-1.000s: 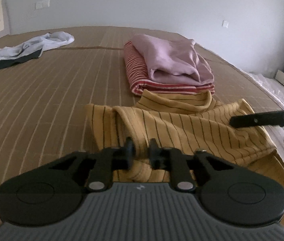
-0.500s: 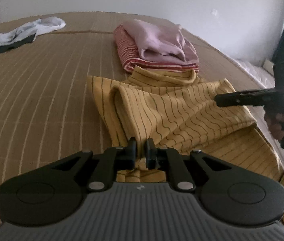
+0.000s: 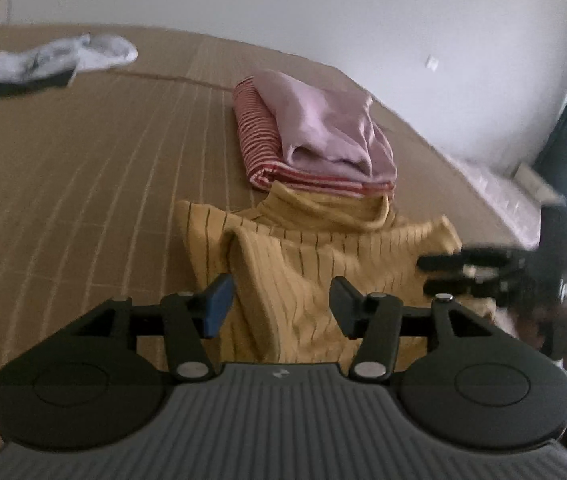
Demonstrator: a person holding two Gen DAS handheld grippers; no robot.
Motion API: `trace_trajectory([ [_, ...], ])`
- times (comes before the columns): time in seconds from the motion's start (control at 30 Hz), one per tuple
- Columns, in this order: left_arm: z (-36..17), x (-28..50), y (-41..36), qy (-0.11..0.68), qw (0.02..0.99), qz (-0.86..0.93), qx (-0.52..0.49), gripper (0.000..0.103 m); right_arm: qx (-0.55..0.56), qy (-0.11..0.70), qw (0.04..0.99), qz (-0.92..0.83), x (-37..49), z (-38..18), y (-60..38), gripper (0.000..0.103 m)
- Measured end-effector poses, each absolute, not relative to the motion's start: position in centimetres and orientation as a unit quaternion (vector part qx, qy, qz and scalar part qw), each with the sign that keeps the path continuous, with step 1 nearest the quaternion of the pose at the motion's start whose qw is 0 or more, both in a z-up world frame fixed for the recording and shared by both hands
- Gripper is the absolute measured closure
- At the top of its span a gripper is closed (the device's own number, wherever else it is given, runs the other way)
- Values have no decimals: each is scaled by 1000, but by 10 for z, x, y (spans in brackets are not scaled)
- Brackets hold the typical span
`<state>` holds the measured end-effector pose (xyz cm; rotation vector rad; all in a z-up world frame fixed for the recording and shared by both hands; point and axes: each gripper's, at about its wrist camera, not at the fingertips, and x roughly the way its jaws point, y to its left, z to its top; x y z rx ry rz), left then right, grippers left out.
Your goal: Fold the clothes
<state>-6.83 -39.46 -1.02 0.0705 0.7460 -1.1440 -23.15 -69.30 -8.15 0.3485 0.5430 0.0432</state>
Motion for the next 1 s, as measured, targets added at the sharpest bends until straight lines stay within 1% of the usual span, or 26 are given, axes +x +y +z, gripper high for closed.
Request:
trace_trajectory([
  [0.2, -16, -46, -420, 374, 766, -522, -6, 44, 174, 266, 948, 23, -233, -82, -693, 27],
  [0.23, -17, -44, -424, 379, 765, -521, -10, 47, 174, 266, 948, 23, -233, -82, -693, 27],
  [0.27, -19, -41, -429, 383, 764, -519, -14, 66, 174, 266, 948, 23, -233, -82, -693, 27],
  [0.3, -20, -38, -433, 388, 762, -518, -18, 82, 174, 266, 948, 23, -232, -82, -693, 27],
  [0.33, -21, -36, -433, 387, 766, -513, -21, 94, 175, 265, 948, 23, -232, -82, -693, 27],
  [0.47, -25, -30, -431, 384, 780, -494, -31, 96, 177, 258, 950, 11, -234, -79, -695, 28],
  [0.6, -28, -27, -422, 383, 785, -485, -34, 96, 199, 231, 951, -43, -242, -75, -708, 28],
  [0.63, -28, -27, -420, 383, 787, -483, -35, 96, 207, 229, 950, -52, -242, -77, -712, 32],
  [0.7, -30, -25, -416, 382, 789, -479, -37, 96, 213, 236, 946, -65, -240, -82, -717, 35],
  [0.8, -32, -23, -409, 381, 793, -473, -40, 93, 202, 243, 946, -71, -238, -83, -716, 35],
  [0.83, -32, -22, -407, 381, 795, -471, -41, 90, 198, 244, 947, -72, -239, -82, -716, 35],
  [0.9, -33, -21, -402, 380, 797, -467, -43, 75, 190, 247, 948, -71, -242, -79, -714, 35],
  [0.93, -29, -23, -396, 370, 805, -462, -45, 60, 184, 248, 949, -67, -244, -76, -712, 34],
  [0.97, -25, -25, -389, 358, 813, -457, -47, 50, 177, 246, 951, -61, -246, -73, -710, 34],
  [1.0, -20, -29, -381, 348, 815, -461, -49, 49, 172, 243, 953, -53, -247, -71, -707, 33],
])
